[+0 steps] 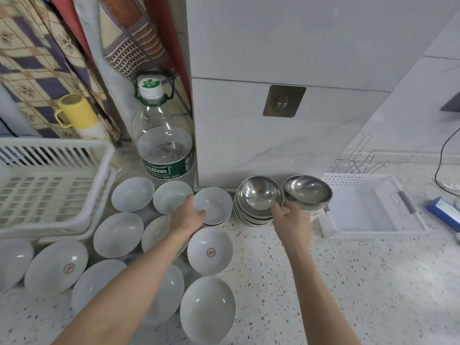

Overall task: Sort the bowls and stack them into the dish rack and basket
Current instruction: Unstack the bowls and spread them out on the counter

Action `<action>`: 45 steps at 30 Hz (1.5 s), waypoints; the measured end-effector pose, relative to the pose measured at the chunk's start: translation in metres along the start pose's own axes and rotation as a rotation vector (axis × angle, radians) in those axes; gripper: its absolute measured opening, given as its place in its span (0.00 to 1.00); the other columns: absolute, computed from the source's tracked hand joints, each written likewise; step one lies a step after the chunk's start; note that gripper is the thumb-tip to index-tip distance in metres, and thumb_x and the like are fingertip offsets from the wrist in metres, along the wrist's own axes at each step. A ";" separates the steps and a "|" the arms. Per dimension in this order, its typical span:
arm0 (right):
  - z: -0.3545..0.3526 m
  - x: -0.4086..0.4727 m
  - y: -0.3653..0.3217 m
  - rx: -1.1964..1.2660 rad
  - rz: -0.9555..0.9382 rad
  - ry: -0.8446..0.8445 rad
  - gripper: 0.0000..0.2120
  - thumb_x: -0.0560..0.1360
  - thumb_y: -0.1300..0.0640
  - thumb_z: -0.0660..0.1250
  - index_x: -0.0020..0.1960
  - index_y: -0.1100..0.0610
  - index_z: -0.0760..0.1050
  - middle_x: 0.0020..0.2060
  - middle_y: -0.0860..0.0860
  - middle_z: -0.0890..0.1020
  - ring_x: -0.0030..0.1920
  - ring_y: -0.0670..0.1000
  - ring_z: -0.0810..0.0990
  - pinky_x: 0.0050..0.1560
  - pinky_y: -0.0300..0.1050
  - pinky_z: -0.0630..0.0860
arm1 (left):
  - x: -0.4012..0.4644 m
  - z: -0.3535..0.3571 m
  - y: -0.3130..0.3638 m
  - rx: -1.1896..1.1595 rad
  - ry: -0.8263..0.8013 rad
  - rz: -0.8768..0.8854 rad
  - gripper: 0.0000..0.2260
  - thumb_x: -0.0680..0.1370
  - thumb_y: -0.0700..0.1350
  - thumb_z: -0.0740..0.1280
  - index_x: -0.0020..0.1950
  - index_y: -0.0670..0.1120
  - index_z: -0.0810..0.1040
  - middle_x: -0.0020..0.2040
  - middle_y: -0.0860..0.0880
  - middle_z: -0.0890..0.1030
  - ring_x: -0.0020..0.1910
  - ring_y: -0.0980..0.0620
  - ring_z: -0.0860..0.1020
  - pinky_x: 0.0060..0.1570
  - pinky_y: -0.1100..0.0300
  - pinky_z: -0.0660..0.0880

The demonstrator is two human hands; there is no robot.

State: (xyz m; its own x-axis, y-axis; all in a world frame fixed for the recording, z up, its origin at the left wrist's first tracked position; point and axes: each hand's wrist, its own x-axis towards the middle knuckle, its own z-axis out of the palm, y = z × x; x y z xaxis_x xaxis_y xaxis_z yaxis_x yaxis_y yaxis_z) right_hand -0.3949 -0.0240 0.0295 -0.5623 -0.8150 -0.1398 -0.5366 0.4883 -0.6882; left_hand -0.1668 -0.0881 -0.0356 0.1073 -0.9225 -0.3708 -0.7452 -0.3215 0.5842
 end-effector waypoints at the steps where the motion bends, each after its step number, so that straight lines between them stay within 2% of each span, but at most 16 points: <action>1: 0.001 0.002 -0.001 -0.016 -0.001 -0.014 0.19 0.78 0.42 0.61 0.59 0.54 0.78 0.44 0.48 0.83 0.44 0.50 0.79 0.41 0.44 0.73 | 0.002 0.002 -0.001 0.002 0.005 -0.005 0.17 0.77 0.47 0.66 0.65 0.49 0.69 0.55 0.44 0.83 0.49 0.39 0.83 0.55 0.47 0.77; 6: 0.005 0.008 0.000 -0.112 -0.009 -0.012 0.11 0.77 0.50 0.64 0.51 0.57 0.75 0.35 0.49 0.79 0.34 0.48 0.75 0.30 0.41 0.68 | 0.010 0.004 -0.005 -0.001 0.007 -0.035 0.17 0.75 0.39 0.61 0.62 0.54 0.70 0.49 0.48 0.83 0.41 0.43 0.84 0.50 0.48 0.80; 10: 0.007 0.012 0.001 -0.063 -0.024 -0.007 0.07 0.77 0.55 0.62 0.49 0.59 0.74 0.33 0.50 0.77 0.32 0.48 0.74 0.29 0.42 0.67 | 0.014 0.001 -0.003 -0.066 0.024 -0.021 0.20 0.75 0.36 0.60 0.63 0.54 0.71 0.48 0.49 0.82 0.36 0.45 0.84 0.44 0.48 0.82; 13: 0.009 0.015 0.002 0.012 -0.065 -0.013 0.06 0.78 0.57 0.61 0.49 0.60 0.74 0.32 0.52 0.78 0.31 0.49 0.73 0.29 0.43 0.68 | 0.014 -0.001 -0.002 -0.164 0.028 -0.022 0.21 0.76 0.33 0.59 0.63 0.52 0.72 0.42 0.53 0.79 0.28 0.50 0.83 0.34 0.54 0.82; 17: 0.010 0.011 0.005 0.110 -0.090 -0.021 0.05 0.77 0.60 0.59 0.51 0.56 0.72 0.29 0.51 0.76 0.27 0.48 0.70 0.27 0.42 0.66 | 0.007 -0.005 0.001 -0.275 0.006 -0.069 0.22 0.77 0.33 0.58 0.65 0.55 0.69 0.42 0.50 0.79 0.29 0.49 0.81 0.28 0.59 0.76; 20: 0.010 0.006 0.007 0.225 -0.097 -0.012 0.10 0.77 0.62 0.59 0.57 0.57 0.73 0.24 0.49 0.71 0.25 0.47 0.66 0.26 0.40 0.65 | -0.001 -0.011 0.005 -0.343 -0.004 -0.081 0.23 0.78 0.33 0.58 0.68 0.55 0.67 0.44 0.48 0.79 0.30 0.49 0.80 0.27 0.60 0.74; 23: 0.005 0.000 0.004 0.341 -0.089 0.007 0.15 0.77 0.62 0.59 0.63 0.56 0.72 0.23 0.47 0.70 0.21 0.42 0.65 0.23 0.35 0.65 | -0.013 -0.023 0.008 -0.423 0.020 -0.080 0.24 0.78 0.32 0.58 0.70 0.54 0.66 0.49 0.42 0.79 0.31 0.50 0.78 0.20 0.66 0.70; 25: -0.001 -0.007 0.004 0.461 -0.084 0.026 0.14 0.76 0.62 0.59 0.61 0.54 0.72 0.23 0.47 0.71 0.21 0.42 0.66 0.23 0.33 0.66 | -0.023 -0.031 0.010 -0.498 0.045 -0.080 0.24 0.78 0.32 0.58 0.69 0.54 0.66 0.49 0.40 0.78 0.30 0.50 0.77 0.18 0.67 0.68; 29: -0.012 -0.028 0.013 0.650 -0.046 0.093 0.14 0.75 0.61 0.61 0.58 0.49 0.74 0.28 0.47 0.81 0.28 0.41 0.77 0.30 0.35 0.72 | -0.048 -0.042 0.005 -0.745 0.022 -0.108 0.24 0.78 0.31 0.59 0.66 0.56 0.67 0.38 0.40 0.77 0.20 0.57 0.74 0.17 0.67 0.62; 31: -0.014 -0.042 0.022 0.691 0.000 0.144 0.14 0.75 0.61 0.62 0.57 0.50 0.76 0.26 0.45 0.80 0.28 0.40 0.76 0.30 0.34 0.72 | -0.061 -0.044 -0.001 -0.851 -0.018 -0.101 0.23 0.78 0.31 0.59 0.67 0.55 0.67 0.34 0.40 0.76 0.18 0.58 0.70 0.17 0.67 0.59; 33: -0.014 -0.057 0.036 0.714 0.061 0.180 0.14 0.74 0.62 0.63 0.57 0.50 0.77 0.25 0.46 0.79 0.27 0.41 0.76 0.32 0.37 0.73 | -0.073 -0.045 -0.007 -0.925 -0.051 -0.102 0.24 0.78 0.31 0.59 0.68 0.53 0.68 0.32 0.40 0.75 0.19 0.57 0.68 0.17 0.67 0.58; 37: -0.008 -0.092 0.069 0.703 0.200 0.238 0.12 0.74 0.63 0.62 0.53 0.48 0.77 0.27 0.47 0.79 0.28 0.41 0.77 0.35 0.41 0.73 | -0.100 -0.043 -0.017 -1.028 -0.146 -0.121 0.23 0.79 0.30 0.58 0.69 0.51 0.68 0.33 0.42 0.72 0.25 0.55 0.66 0.17 0.67 0.58; 41: 0.003 -0.117 0.094 0.623 0.330 0.223 0.13 0.75 0.63 0.61 0.59 0.58 0.76 0.29 0.53 0.79 0.30 0.47 0.75 0.33 0.43 0.70 | -0.125 -0.041 -0.029 -1.096 -0.218 -0.157 0.21 0.80 0.32 0.57 0.68 0.52 0.69 0.31 0.43 0.70 0.17 0.58 0.63 0.17 0.68 0.57; 45: 0.011 -0.122 0.100 0.505 0.404 0.111 0.17 0.76 0.63 0.62 0.64 0.62 0.73 0.33 0.56 0.81 0.34 0.49 0.76 0.32 0.44 0.69 | -0.143 -0.039 -0.045 -1.074 -0.241 -0.170 0.22 0.80 0.32 0.57 0.69 0.53 0.68 0.31 0.43 0.70 0.17 0.58 0.63 0.18 0.67 0.56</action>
State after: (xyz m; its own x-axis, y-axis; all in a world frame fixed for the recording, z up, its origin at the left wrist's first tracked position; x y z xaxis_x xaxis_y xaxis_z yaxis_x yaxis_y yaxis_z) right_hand -0.3730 0.1204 -0.0304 -0.7337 -0.5481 -0.4016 0.0765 0.5207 -0.8503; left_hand -0.1233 0.0496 0.0192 -0.0632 -0.8207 -0.5679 0.2359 -0.5652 0.7905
